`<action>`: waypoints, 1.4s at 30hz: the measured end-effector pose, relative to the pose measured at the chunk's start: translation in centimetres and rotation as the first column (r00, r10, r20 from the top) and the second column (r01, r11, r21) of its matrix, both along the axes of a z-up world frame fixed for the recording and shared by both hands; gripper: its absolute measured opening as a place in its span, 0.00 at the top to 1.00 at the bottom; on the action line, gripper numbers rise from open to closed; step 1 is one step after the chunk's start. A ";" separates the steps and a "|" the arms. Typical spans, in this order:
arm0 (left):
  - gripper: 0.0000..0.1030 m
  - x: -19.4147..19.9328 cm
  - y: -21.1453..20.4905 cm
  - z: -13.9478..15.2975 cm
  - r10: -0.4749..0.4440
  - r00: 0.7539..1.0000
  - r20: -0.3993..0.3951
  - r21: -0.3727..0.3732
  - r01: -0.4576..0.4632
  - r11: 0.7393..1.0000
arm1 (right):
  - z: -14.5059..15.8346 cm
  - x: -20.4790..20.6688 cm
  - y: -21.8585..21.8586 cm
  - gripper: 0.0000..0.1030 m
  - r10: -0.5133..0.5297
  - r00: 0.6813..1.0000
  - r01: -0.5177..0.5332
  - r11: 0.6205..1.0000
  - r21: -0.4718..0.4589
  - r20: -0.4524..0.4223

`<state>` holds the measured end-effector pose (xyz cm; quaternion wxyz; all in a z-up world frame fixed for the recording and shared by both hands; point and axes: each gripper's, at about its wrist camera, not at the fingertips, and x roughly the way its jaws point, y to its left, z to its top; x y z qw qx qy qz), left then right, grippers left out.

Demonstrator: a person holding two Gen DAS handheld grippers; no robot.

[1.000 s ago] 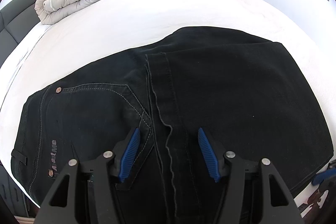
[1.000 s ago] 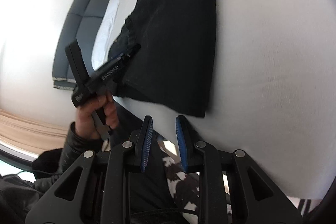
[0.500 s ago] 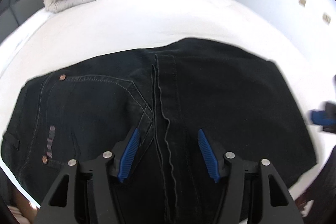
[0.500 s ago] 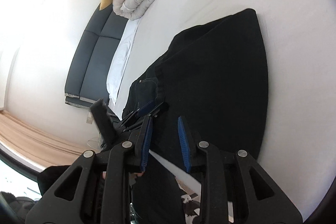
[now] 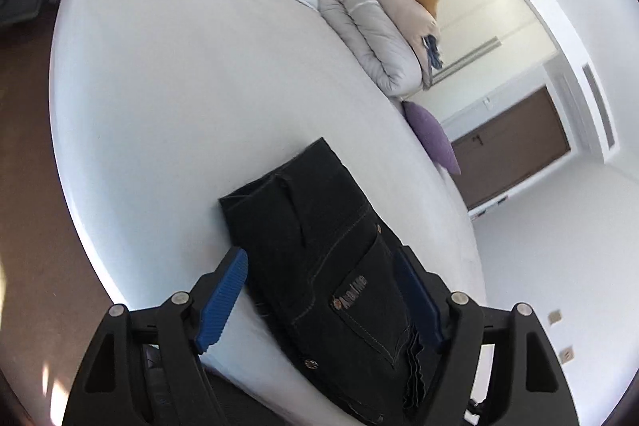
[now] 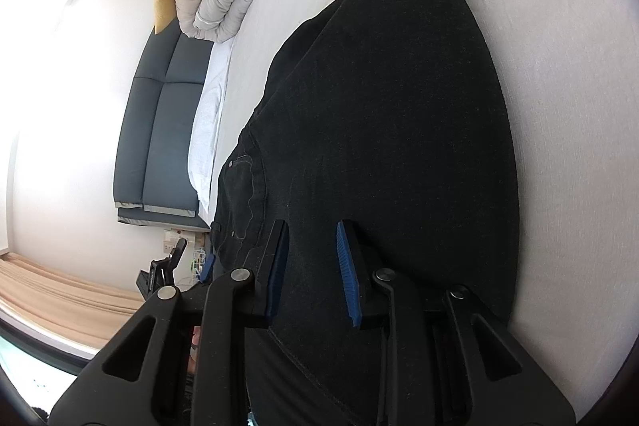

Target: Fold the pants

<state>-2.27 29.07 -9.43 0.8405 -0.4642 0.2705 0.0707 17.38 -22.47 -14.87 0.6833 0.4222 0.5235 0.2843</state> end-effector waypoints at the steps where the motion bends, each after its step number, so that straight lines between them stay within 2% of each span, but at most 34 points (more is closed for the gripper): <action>1: 0.26 -0.2 0.5 -0.7 0.014 1.000 0.003 -0.038 -0.014 0.999 | 0.1 -0.2 -0.2 0.77 -0.003 1.000 0.003 1.000 -0.002 0.003; 4: 0.25 -0.1 0.9 -2.5 0.017 1.000 0.012 -0.124 -0.015 0.992 | 0.1 -0.1 -0.1 0.77 -0.017 1.000 0.017 1.000 0.001 0.007; 10: 0.25 0.8 0.0 -4.8 -0.019 1.000 0.021 -0.219 0.023 0.975 | 0.2 -0.4 -0.1 0.77 -0.022 1.000 0.023 1.000 -0.018 0.022; 20: 0.24 0.7 1.2 -6.2 -0.001 0.998 0.057 -0.364 0.022 0.931 | 0.2 -0.4 0.2 0.77 -0.018 0.999 0.018 1.000 -0.011 0.029; 23: 0.27 1.3 1.4 -6.3 0.000 0.997 0.074 -0.403 0.030 0.915 | 0.2 -0.3 0.2 0.77 -0.012 0.999 0.012 1.000 -0.015 0.034; 24: 0.30 1.5 1.3 -6.1 -0.005 0.997 0.078 -0.403 0.036 0.914 | 0.2 -0.3 0.2 0.77 -0.009 0.999 0.010 1.000 -0.016 0.036; 26: 0.44 2.2 1.1 -6.0 -0.020 0.997 0.068 -0.395 0.046 0.918 | 0.3 -0.3 0.2 0.77 -0.005 0.999 0.006 1.000 -0.020 0.039; 27: 0.47 2.4 1.0 -6.1 -0.021 0.998 0.062 -0.392 0.044 0.919 | 0.4 -0.4 0.2 0.77 -0.001 0.999 0.002 1.000 -0.024 0.040; 31: 0.73 2.5 0.9 -6.8 -0.018 0.999 0.050 -0.397 0.036 0.917 | 1.2 -0.1 0.4 0.77 0.011 0.999 -0.009 0.999 -0.046 0.036; 35: 0.77 2.3 0.9 -6.8 -0.017 0.998 0.055 -0.390 0.037 0.920 | 4.2 0.7 1.7 0.76 0.029 0.995 -0.025 0.999 -0.043 0.095; 39: 0.84 2.4 0.0 -4.8 -0.030 0.998 0.059 -0.287 0.045 0.957 | 6.4 3.4 5.8 0.76 0.116 0.985 -0.109 0.992 -0.060 0.124; 42: 0.87 2.4 -0.5 -3.3 -0.043 0.996 0.073 -0.213 0.057 0.975 | 6.4 5.7 10.0 0.76 0.189 0.977 -0.184 0.981 -0.060 0.102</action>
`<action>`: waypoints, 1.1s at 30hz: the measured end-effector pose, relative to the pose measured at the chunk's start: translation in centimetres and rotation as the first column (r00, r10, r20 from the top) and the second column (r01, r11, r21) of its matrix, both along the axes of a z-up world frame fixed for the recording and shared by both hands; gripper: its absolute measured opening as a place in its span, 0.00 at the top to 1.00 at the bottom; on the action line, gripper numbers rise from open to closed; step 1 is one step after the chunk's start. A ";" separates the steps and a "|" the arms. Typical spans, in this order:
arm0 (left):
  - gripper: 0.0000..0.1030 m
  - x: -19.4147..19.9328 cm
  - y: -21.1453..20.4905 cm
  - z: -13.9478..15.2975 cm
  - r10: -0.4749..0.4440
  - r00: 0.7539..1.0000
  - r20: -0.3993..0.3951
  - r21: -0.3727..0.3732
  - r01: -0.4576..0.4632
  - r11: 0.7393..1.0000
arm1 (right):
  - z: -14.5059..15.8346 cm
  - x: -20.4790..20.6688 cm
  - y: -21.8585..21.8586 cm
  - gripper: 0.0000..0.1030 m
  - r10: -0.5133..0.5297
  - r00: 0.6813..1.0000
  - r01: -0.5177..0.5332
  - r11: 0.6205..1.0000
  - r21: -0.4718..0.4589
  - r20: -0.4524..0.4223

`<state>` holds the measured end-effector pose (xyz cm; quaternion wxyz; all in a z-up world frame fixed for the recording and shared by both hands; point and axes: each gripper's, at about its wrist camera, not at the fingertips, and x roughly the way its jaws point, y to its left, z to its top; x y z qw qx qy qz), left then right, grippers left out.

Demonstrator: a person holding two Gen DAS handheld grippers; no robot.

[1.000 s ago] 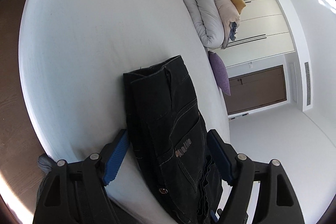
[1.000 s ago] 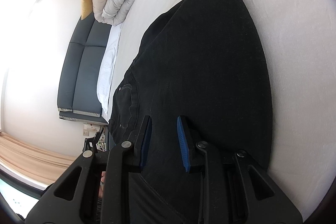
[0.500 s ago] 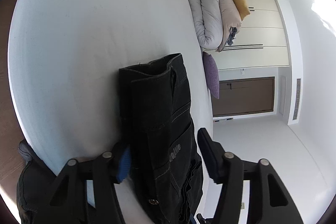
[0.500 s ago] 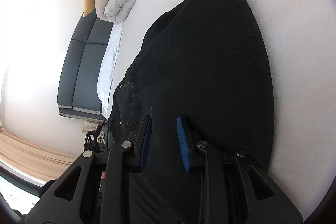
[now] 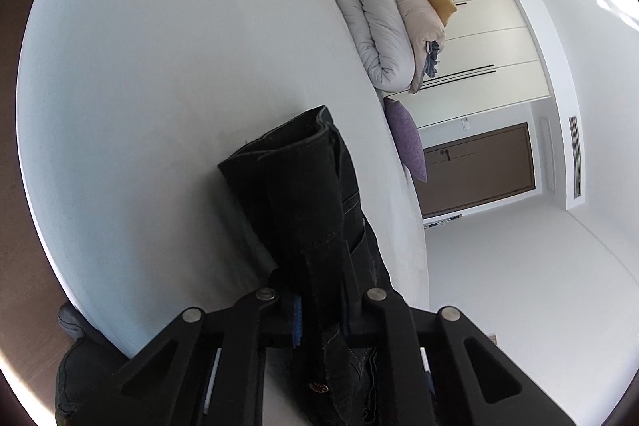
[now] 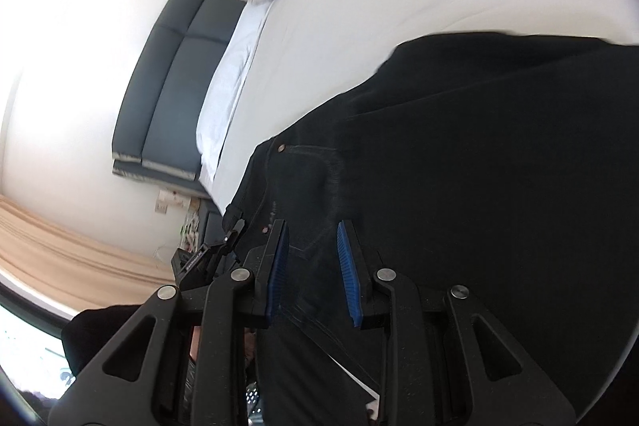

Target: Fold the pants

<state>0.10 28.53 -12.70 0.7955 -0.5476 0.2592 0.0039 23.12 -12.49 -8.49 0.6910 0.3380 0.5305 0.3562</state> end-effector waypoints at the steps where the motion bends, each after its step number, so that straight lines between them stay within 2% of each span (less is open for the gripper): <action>1: 0.88 0.0 -0.2 0.5 -0.005 1.000 0.006 0.023 0.005 1.000 | -0.2 0.8 1.5 0.76 0.023 1.000 -0.023 1.000 -0.017 -0.006; 5: 0.88 0.1 -0.9 1.8 -0.022 1.000 0.021 0.105 0.020 0.994 | -2.2 3.0 5.5 0.76 0.051 0.996 -0.056 0.996 -0.069 -0.070; 9: 0.88 0.2 -1.4 2.5 -0.031 0.999 0.023 0.157 0.027 0.987 | -4.3 4.4 6.5 0.78 0.014 0.992 -0.026 0.995 -0.094 -0.123; 11: 0.88 0.3 -1.6 2.8 -0.034 0.999 0.024 0.179 0.029 0.983 | -5.0 4.6 6.6 0.85 0.005 0.991 -0.021 0.994 -0.111 -0.134; 12: 0.88 0.3 -1.8 3.1 -0.038 0.999 0.025 0.194 0.032 0.980 | -5.3 4.7 6.7 0.95 0.004 0.991 -0.021 0.992 -0.123 -0.136; 13: 0.88 0.4 -2.0 3.4 -0.043 0.999 0.027 0.209 0.037 0.977 | -5.6 4.7 6.7 1.00 0.003 0.991 -0.023 0.989 -0.149 -0.135; 14: 0.88 0.5 -2.2 3.7 -0.049 0.998 0.029 0.224 0.041 0.974 | -5.9 4.6 6.8 1.00 0.001 0.991 -0.022 0.988 -0.154 -0.134; 20: 0.88 1.0 -4.7 6.9 -0.111 0.993 0.046 0.371 0.086 0.925 | -6.2 4.3 6.9 1.00 0.011 0.996 -0.024 0.988 -0.153 -0.090; 23: 0.88 1.5 -7.1 8.9 -0.161 0.986 0.046 0.463 0.122 0.878 | -6.0 4.3 6.6 1.00 0.025 0.997 -0.033 0.993 -0.111 -0.072; 25: 0.88 1.9 -9.2 10.3 -0.205 0.978 0.046 0.523 0.151 0.839 | -5.4 4.0 5.7 0.90 0.015 0.997 -0.020 0.998 -0.067 -0.077; 26: 0.88 2.1 -10.6 11.1 -0.232 0.972 0.042 0.562 0.169 0.810 | -4.9 3.8 4.9 0.83 0.007 0.997 -0.011 0.999 -0.047 -0.079; 28: 0.88 2.4 -13.1 12.1 -0.281 0.959 0.034 0.625 0.199 0.755 | -4.0 3.2 3.1 0.41 -0.017 0.998 0.018 1.000 0.015 -0.063; 30: 0.88 2.8 -16.3 12.7 -0.331 0.943 0.014 0.697 0.228 0.679 | -2.7 2.5 0.7 0.24 -0.073 0.997 0.076 0.994 0.084 -0.036; 33: 0.88 3.1 -20.5 12.5 -0.397 0.917 -0.029 0.763 0.277 0.584 | -1.4 2.0 -2.4 0.22 -0.102 0.995 0.103 0.988 0.116 -0.018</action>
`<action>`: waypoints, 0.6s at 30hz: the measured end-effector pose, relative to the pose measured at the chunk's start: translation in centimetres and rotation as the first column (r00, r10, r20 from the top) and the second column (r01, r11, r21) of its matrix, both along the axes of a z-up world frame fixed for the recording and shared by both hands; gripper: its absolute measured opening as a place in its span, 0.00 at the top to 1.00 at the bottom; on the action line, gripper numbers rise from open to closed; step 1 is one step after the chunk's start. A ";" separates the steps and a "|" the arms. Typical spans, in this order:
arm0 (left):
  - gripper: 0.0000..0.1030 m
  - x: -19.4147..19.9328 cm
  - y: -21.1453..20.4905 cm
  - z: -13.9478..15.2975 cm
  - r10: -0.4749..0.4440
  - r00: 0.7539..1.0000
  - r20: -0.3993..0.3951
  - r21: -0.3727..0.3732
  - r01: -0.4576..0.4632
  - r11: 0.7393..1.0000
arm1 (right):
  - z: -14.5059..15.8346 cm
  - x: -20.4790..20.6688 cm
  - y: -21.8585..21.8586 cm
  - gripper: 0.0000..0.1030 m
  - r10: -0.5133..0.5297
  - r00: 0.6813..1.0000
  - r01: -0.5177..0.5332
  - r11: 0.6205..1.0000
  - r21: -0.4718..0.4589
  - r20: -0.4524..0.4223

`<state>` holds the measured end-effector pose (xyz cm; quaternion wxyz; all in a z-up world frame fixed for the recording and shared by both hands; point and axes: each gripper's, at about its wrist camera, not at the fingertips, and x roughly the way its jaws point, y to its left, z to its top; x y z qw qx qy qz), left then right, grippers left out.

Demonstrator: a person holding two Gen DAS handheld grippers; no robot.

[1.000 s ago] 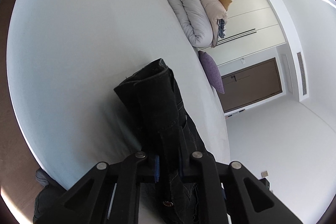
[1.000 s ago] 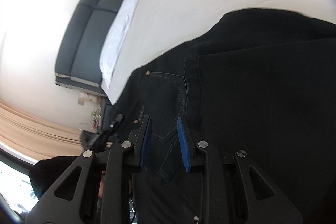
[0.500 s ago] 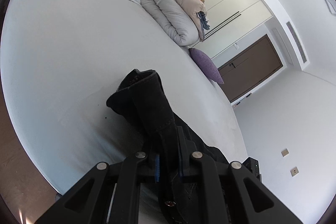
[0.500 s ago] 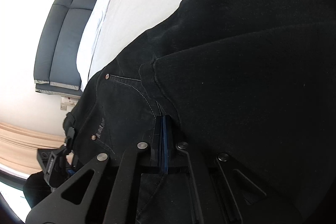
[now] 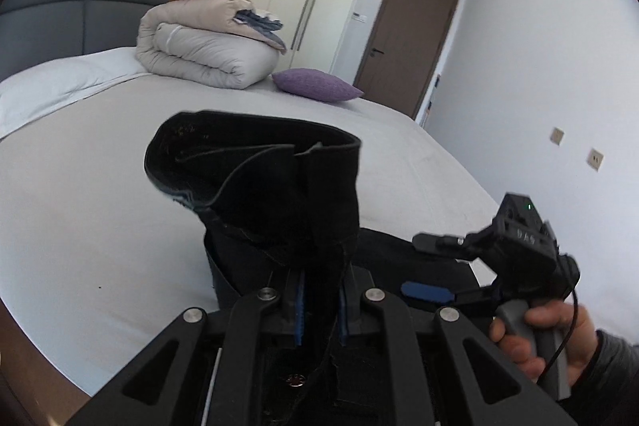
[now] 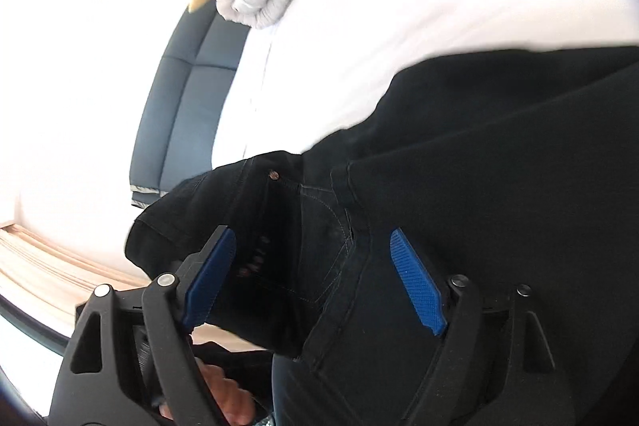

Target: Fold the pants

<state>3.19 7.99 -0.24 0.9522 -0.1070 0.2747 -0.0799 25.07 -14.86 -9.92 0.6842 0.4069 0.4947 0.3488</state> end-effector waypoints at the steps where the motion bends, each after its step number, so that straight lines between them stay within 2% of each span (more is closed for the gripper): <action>1: 0.88 -0.1 -1.3 -0.3 -0.024 1.000 -0.005 0.030 0.024 0.999 | 0.1 -0.1 -0.8 0.22 0.011 1.000 -0.011 1.000 0.020 -0.013; 4: 0.88 -0.3 -5.4 -1.4 -0.099 0.995 -0.023 0.152 0.102 0.983 | 0.6 -0.4 -3.1 0.22 0.023 1.000 -0.021 0.996 0.091 -0.020; 7: 0.88 -0.7 -9.2 -3.0 -0.169 0.984 -0.058 0.268 0.178 0.947 | 1.1 -0.7 -4.7 0.22 0.020 1.000 -0.018 0.993 0.115 -0.019; 10: 0.88 -1.6 -11.9 -4.8 -0.225 0.970 -0.093 0.338 0.244 0.909 | 1.0 -1.4 -5.8 0.22 0.024 0.999 -0.021 0.992 0.121 -0.023; 11: 0.88 -1.9 -12.7 -5.5 -0.245 0.964 -0.105 0.361 0.266 0.894 | 0.6 -1.7 -6.3 0.22 0.027 0.999 -0.023 0.994 0.110 -0.028; 13: 0.88 -2.9 -14.7 -6.6 -0.296 0.947 -0.124 0.423 0.321 0.847 | -0.3 -2.0 -7.5 0.22 0.017 0.998 -0.012 0.996 0.092 -0.053; 16: 0.88 -4.3 -17.2 -7.6 -0.338 0.933 -0.128 0.516 0.353 0.781 | -0.9 -1.9 -8.5 0.21 -0.007 0.997 0.011 0.999 0.047 -0.079; 17: 0.88 -4.7 -17.6 -7.9 -0.347 0.929 -0.129 0.536 0.359 0.764 | -1.2 -1.9 -8.2 0.21 -0.011 0.997 0.013 1.000 0.024 -0.079; 18: 0.88 -4.8 -17.6 -8.1 -0.348 0.928 -0.130 0.544 0.361 0.758 | -1.3 -1.8 -8.1 0.21 -0.012 0.997 0.012 1.000 0.006 -0.080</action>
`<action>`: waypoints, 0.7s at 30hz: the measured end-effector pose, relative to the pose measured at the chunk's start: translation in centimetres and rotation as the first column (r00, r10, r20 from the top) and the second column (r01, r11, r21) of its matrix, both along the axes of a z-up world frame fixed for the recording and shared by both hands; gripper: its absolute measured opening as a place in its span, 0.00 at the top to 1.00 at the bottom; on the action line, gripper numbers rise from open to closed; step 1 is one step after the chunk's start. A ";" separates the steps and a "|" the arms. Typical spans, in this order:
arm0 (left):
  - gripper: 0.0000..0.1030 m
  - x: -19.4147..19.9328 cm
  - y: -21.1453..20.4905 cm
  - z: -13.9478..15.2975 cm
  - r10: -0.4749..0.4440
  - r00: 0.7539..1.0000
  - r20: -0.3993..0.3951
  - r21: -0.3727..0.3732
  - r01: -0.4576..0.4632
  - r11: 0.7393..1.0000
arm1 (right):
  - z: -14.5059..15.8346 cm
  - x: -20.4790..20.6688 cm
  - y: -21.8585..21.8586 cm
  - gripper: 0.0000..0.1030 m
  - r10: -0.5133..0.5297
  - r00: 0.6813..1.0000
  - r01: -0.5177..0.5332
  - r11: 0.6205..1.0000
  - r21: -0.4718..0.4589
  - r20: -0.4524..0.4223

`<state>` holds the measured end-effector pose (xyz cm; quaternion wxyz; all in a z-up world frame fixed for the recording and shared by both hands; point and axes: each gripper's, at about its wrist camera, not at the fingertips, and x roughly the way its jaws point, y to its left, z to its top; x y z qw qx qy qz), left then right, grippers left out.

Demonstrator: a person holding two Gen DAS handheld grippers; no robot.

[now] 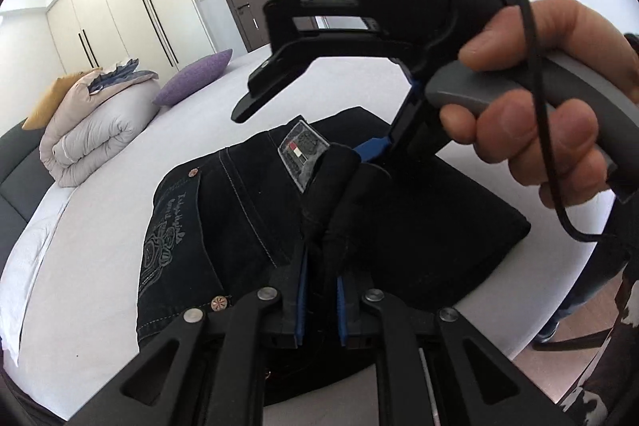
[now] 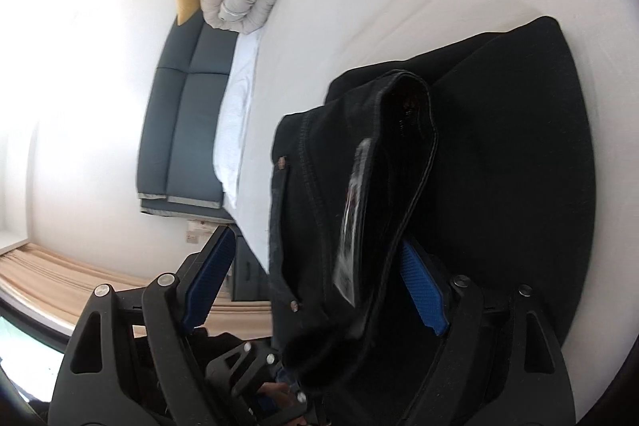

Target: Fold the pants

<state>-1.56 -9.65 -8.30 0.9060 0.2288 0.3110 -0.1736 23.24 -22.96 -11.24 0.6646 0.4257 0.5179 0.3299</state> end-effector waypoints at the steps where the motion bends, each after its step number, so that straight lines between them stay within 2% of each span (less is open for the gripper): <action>1: 0.88 -0.1 0.1 -0.1 -0.001 1.000 0.002 0.005 0.001 1.000 | -0.2 0.1 0.0 0.23 0.000 1.000 0.000 1.000 -0.014 -0.001; 2: 0.88 -0.2 0.1 -0.1 -0.004 1.000 0.005 0.006 0.004 1.000 | -0.5 0.2 0.7 0.24 0.001 1.000 -0.001 1.000 -0.019 -0.001; 3: 0.88 -0.2 0.1 0.0 -0.004 1.000 0.006 0.006 0.004 1.000 | -0.7 0.3 0.9 0.30 0.003 1.000 -0.003 1.000 -0.029 0.000; 5: 0.88 -0.4 0.1 0.0 -0.009 1.000 0.013 0.011 0.009 1.000 | -1.3 0.5 1.1 0.46 0.017 1.000 -0.017 0.997 -0.076 -0.003; 7: 0.88 -0.4 -0.1 0.0 -0.010 1.000 0.014 0.011 0.010 1.000 | -1.8 0.5 1.2 0.73 0.023 1.000 -0.024 0.992 -0.123 -0.012; 9: 0.88 -0.3 -0.3 0.0 -0.015 1.000 0.009 0.007 0.015 1.000 | -2.4 0.5 1.3 0.81 0.015 1.000 -0.015 0.989 -0.145 -0.006; 12: 0.89 -0.3 -0.4 0.1 -0.031 1.000 0.007 0.004 0.031 1.000 | -2.5 -0.4 1.0 0.85 -0.008 1.000 0.011 0.987 -0.163 0.024; 21: 0.89 0.2 -1.2 0.8 -0.092 0.996 0.010 -0.001 0.092 0.996 | -1.5 -2.6 -1.5 0.86 -0.064 0.994 0.081 0.977 -0.198 0.092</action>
